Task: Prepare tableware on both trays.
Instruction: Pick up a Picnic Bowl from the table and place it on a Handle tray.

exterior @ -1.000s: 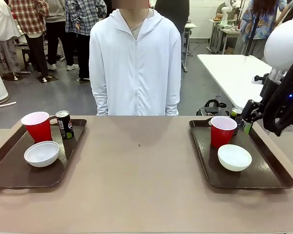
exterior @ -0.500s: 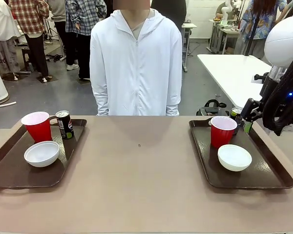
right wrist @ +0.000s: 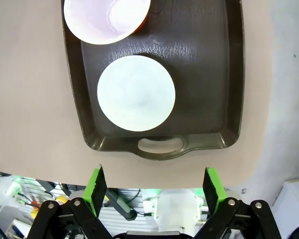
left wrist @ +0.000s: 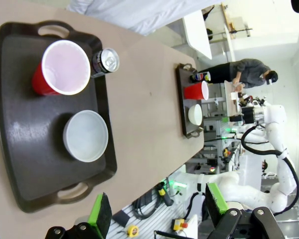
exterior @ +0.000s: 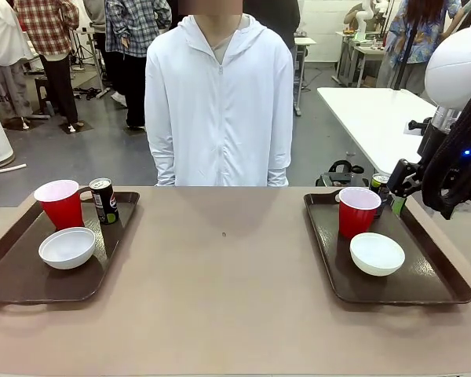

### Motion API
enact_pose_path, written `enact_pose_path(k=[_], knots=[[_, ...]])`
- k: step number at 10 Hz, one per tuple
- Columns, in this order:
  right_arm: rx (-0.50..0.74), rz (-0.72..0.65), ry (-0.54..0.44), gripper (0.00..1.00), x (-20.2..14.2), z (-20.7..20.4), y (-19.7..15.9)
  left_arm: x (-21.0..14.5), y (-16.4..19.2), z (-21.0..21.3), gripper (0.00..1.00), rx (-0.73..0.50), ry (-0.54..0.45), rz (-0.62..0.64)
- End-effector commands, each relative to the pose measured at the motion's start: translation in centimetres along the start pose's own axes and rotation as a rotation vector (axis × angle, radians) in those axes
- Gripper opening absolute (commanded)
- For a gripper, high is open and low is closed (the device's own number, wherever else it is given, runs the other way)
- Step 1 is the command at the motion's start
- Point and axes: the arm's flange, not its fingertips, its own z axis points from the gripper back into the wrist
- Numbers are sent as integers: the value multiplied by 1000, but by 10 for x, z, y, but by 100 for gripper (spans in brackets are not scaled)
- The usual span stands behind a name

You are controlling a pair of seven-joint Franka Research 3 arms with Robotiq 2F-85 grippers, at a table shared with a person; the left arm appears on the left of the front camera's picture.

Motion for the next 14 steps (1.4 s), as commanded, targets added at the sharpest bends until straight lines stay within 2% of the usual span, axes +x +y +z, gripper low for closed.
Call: enact_pose_path(k=[1, 3, 4, 5, 7, 11, 14], knots=[[-4, 1, -15, 100, 0, -3, -1, -1, -3, 1, 100, -13, -3, -4], [0, 0, 0, 100, 0, 0, 0, -1, -3, 1, 100, -13, -3, -4], [234, 18, 15, 100, -4, 6, -16, -1, -3, 1, 100, -13, -3, -4], [451, 5, 17, 100, 4, 21, -47, -1, -3, 1, 100, -13, -3, -4], [655, -68, 35, 100, 10, 38, -106, -1, -3, 1, 100, -13, -3, -4], [906, -75, -28, 100, 11, 36, -219, -1, -3, 1, 100, -13, -3, -4], [1025, 10, -73, 100, 4, 6, -262, -1, -3, 1, 100, -13, -3, -4]])
